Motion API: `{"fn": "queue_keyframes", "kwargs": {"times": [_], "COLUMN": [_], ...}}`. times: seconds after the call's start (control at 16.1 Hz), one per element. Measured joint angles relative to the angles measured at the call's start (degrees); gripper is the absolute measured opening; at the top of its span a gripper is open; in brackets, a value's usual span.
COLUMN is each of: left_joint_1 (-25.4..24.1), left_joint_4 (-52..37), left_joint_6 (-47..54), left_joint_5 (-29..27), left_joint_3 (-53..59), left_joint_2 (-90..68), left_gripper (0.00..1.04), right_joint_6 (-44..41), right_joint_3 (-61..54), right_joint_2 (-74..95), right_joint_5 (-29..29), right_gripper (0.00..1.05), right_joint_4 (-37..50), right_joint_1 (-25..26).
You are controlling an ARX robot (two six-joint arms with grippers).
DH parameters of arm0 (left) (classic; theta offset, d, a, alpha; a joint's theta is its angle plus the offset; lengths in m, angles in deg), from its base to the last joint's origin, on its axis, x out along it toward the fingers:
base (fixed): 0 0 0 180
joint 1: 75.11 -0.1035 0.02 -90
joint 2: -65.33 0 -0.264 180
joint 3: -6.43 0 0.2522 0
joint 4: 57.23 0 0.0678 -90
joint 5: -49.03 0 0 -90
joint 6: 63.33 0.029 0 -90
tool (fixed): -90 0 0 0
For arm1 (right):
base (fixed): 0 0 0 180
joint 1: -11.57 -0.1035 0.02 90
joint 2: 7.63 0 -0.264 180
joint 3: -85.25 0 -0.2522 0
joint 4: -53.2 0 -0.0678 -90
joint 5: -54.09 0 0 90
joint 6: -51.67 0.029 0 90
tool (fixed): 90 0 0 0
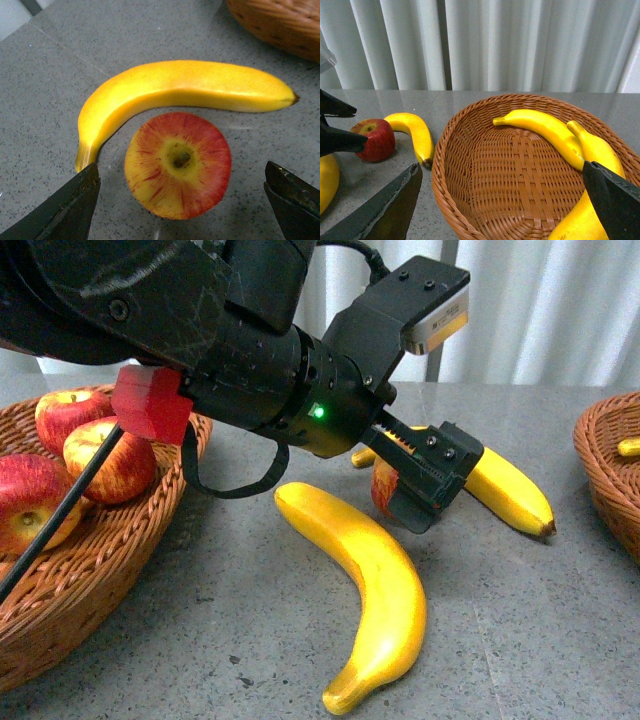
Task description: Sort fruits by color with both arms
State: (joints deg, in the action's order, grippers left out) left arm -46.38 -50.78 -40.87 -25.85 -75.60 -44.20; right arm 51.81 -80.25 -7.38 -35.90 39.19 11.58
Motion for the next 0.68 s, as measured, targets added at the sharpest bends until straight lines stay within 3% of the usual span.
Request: {"fn": "queue_keyframes", "kwargs": {"times": [0.68], "left_joint_1": [0.31], "left_joint_4": [2.21], "left_joint_6": [0.50], "left_joint_5": [0.46], "left_joint_3": [-8.44], "left_joint_2": [-10.16], "left_gripper": [0.98], "right_joint_6": [0.02], "right_joint_3": [0.00], "right_joint_2": [0.00], "right_joint_5": [0.00], "right_gripper": [0.98], "right_joint_4": [0.00], "right_joint_1": [0.00]}}
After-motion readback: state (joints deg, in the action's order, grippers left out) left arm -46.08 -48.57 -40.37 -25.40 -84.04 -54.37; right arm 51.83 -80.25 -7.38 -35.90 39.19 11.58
